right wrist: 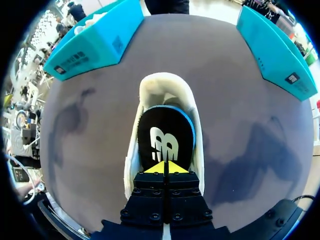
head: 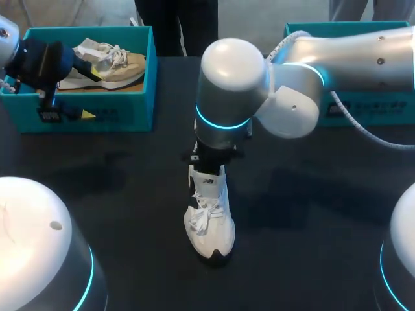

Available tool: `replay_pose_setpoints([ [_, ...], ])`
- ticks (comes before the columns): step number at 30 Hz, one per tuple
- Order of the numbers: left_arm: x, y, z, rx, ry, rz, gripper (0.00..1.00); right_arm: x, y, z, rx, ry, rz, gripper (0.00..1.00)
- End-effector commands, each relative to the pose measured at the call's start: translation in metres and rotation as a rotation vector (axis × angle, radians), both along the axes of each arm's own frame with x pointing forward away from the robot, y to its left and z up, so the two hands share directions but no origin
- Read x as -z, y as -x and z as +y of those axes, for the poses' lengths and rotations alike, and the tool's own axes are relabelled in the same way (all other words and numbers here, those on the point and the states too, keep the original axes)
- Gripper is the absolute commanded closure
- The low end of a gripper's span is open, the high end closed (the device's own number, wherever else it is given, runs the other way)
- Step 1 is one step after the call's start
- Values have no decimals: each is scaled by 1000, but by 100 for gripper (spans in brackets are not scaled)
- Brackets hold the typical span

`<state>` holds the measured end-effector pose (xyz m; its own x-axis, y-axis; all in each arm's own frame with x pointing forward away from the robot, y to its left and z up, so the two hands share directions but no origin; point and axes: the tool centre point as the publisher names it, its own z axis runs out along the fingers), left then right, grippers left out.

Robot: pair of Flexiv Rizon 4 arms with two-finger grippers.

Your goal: Take the shoe out of the shoebox, open the shoe tongue, remove and reinsert the insole, then place the shoe into the shoebox

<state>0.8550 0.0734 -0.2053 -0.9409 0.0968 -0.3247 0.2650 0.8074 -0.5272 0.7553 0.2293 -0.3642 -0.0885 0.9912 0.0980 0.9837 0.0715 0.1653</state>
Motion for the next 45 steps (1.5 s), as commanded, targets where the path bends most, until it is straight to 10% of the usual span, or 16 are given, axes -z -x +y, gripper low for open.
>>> replay_pose_setpoints([
  [1,0,1,0,-1,-3,0,0,7,-4,7,-2,12,13,100],
  [45,0,1,0,-1,-3,0,0,-2,-39,2,36,130,-140,100],
])
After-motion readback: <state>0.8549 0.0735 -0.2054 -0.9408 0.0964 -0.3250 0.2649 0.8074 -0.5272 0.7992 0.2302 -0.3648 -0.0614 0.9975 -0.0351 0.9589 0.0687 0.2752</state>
